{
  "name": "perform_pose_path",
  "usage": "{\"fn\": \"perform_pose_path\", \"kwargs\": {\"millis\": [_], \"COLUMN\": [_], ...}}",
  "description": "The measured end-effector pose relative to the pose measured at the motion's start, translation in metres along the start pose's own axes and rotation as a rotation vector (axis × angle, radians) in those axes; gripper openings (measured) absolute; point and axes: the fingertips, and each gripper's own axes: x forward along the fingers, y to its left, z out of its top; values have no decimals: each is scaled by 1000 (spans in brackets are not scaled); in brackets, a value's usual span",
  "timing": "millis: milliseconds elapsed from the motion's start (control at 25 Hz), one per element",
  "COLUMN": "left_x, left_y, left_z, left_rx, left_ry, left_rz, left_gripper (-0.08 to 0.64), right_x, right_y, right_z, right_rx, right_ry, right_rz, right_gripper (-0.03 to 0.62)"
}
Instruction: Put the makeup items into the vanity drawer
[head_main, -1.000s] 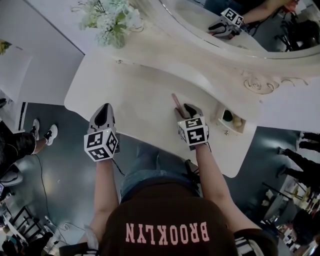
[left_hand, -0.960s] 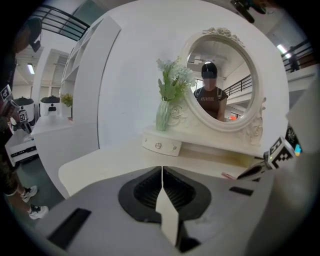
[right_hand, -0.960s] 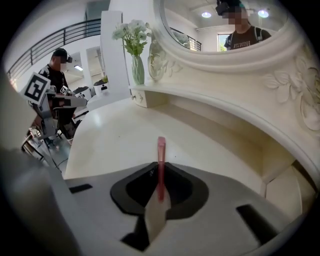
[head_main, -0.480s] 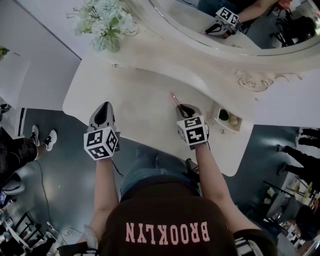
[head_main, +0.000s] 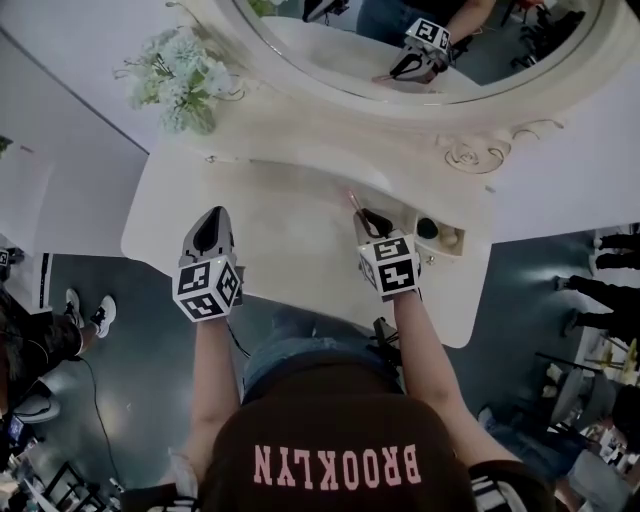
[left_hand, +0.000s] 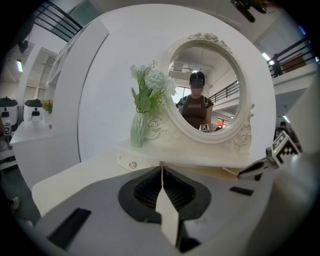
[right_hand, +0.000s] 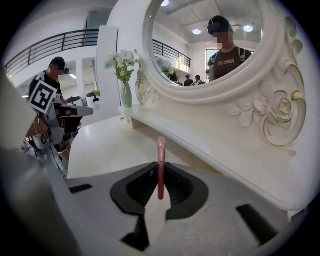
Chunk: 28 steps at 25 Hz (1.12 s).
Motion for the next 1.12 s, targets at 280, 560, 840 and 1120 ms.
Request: {"fn": "perform_pose_path", "kwargs": {"millis": [280,560,840,1120], "left_x": [7,10,11,9], "left_y": [-19,-42,-77,-114], "left_z": [8,10,6,-5], "left_rx": [13,11,8,9], "left_ry": [-12,-21,-26,-14], "left_rz": [-37,-54,-73,-82], "left_gripper": [6,6,6,6], "right_x": [-21,-49,-78,-101], "right_y": [-14,-37,-73,-102], "right_z": [7,-2,-25,-51], "right_rx": [-20,-26,-10,8], "right_ry": [-40,-54,-59,-49], "right_rz": [-43,-87,-120,-110], "right_gripper": [32,32,32,32]}}
